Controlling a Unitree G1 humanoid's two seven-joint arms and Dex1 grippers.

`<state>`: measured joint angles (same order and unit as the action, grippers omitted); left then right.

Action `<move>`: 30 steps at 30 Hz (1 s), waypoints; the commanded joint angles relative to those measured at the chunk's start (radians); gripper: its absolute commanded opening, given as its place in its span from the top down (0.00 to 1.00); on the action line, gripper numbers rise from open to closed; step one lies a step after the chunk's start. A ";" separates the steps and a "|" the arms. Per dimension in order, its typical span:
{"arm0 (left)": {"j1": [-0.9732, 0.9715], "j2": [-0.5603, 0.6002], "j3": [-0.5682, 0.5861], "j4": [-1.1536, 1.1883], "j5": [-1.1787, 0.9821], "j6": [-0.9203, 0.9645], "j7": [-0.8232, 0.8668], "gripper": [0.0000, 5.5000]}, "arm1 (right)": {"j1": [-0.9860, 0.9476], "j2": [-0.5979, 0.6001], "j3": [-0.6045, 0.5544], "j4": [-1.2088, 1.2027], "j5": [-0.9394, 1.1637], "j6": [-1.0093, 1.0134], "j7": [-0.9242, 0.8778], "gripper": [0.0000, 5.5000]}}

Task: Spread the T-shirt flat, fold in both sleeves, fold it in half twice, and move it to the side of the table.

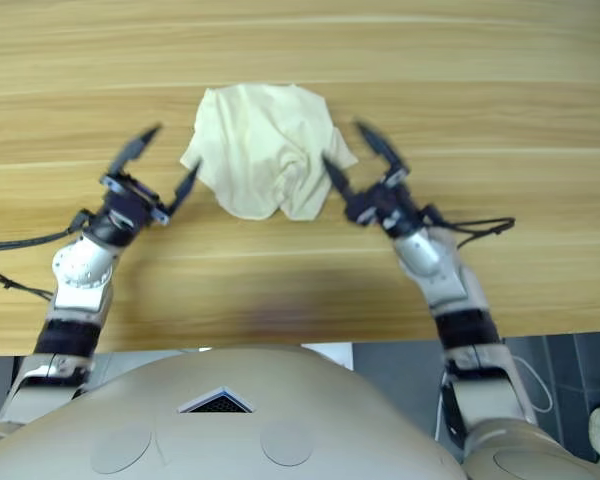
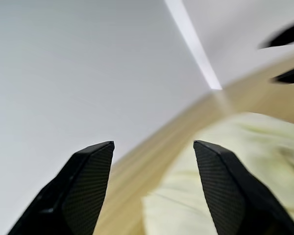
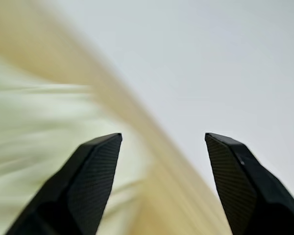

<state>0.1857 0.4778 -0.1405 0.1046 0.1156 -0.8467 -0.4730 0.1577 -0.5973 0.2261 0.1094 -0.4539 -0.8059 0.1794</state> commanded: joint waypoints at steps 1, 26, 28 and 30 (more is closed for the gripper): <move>0.024 0.079 -0.021 -0.096 0.107 0.112 -0.058 0.45 | 0.061 -0.145 0.033 -0.122 -0.017 0.077 0.201 0.43; -0.131 0.242 -0.122 -0.102 0.334 0.274 -0.050 0.45 | -0.144 -0.034 0.143 0.003 -0.192 0.260 0.148 0.43; -0.113 0.263 -0.105 -0.135 0.296 0.280 -0.062 0.45 | -0.143 -0.034 0.144 0.002 -0.191 0.262 0.143 0.43; -0.107 0.276 -0.103 -0.131 0.314 0.290 -0.063 0.45 | -0.146 -0.030 0.148 0.006 -0.194 0.262 0.134 0.43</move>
<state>0.0711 0.7324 -0.2536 -0.0216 0.4245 -0.5664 -0.5226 0.0041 -0.6210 0.3645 0.1009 -0.6262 -0.5626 0.3060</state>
